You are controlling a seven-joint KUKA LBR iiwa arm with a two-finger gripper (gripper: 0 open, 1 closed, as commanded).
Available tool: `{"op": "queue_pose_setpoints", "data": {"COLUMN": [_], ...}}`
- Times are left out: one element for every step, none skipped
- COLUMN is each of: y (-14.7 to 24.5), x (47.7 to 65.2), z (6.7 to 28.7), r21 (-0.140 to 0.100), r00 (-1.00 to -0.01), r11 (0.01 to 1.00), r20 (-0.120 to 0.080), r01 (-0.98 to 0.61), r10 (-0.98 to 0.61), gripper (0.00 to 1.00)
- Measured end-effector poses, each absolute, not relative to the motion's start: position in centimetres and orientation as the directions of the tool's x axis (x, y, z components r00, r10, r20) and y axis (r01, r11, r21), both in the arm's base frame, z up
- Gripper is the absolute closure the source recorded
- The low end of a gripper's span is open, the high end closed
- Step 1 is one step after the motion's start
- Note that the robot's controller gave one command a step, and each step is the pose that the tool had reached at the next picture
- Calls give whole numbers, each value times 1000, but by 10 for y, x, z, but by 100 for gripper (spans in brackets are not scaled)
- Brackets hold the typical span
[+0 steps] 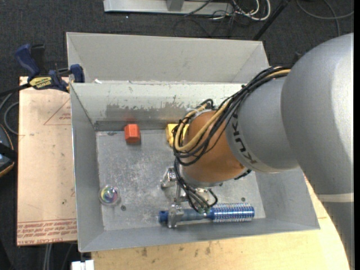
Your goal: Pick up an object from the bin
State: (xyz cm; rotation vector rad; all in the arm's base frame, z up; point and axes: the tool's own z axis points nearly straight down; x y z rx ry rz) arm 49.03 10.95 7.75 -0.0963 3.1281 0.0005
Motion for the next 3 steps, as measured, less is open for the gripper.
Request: {"op": "queue_pose_setpoints", "data": {"y": [111,109,113], "x": [489,503,492], "z": [78,190,251], "r21": [3,2,2], "r00": [-998,-992,-1000], "r11": [998,992,1000], "r20": [-6,-10,-7], "r01": [-63,-124,-25], "r10": [-63,-124,-25], "gripper": [100,100,100]}}
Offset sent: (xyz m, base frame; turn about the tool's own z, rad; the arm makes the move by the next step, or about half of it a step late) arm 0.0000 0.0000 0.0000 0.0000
